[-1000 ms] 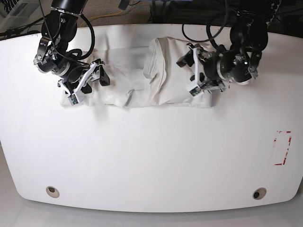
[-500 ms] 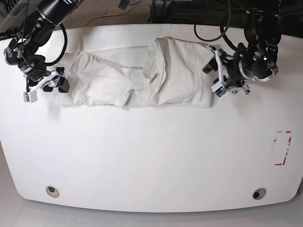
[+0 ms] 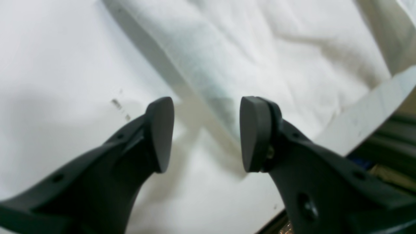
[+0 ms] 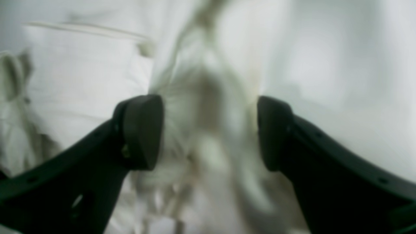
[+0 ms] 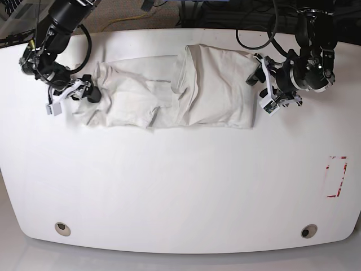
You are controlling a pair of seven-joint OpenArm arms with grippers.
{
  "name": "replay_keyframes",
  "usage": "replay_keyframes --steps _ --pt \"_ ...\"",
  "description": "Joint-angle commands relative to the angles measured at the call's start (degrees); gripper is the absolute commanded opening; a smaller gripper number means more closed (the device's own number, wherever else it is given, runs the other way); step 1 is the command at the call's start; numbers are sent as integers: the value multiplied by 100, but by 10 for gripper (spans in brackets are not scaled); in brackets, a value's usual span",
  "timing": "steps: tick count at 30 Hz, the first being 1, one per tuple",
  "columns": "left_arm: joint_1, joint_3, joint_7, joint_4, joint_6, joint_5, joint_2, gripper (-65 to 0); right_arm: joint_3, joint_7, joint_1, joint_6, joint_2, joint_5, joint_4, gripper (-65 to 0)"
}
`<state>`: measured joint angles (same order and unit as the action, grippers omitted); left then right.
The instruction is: Fold the T-shirt properly
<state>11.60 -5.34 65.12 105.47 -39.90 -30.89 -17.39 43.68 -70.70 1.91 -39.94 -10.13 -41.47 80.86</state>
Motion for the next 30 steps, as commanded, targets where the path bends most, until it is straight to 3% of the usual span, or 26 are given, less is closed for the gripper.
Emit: replay_keyframes --steps 1,8,10,16,21,30 --pt "-30 90 -213 -187 -10 -80 -59 -357 -109 -12 -20 -6 112 -6 138 -211" --pt "-30 134 -292 -653 -10 448 -24 -357 -416 305 -20 -6 279 11 121 -224" --pt "-39 134 -301 -714 -10 632 29 -357 -460 375 -20 -6 279 20 121 -258" --pt "-56 134 -301 -740 -10 1089 178 -357 -478 516 -29 -6 103 20 209 -650" --pt "-250 161 -301 -811 -10 1221 257 -357 -478 489 7 -6 50 29 885 -650" --pt "-663 301 -292 -1338 -10 1828 838 -356 -540 -214 86 -6 6 -6 2503 -650"
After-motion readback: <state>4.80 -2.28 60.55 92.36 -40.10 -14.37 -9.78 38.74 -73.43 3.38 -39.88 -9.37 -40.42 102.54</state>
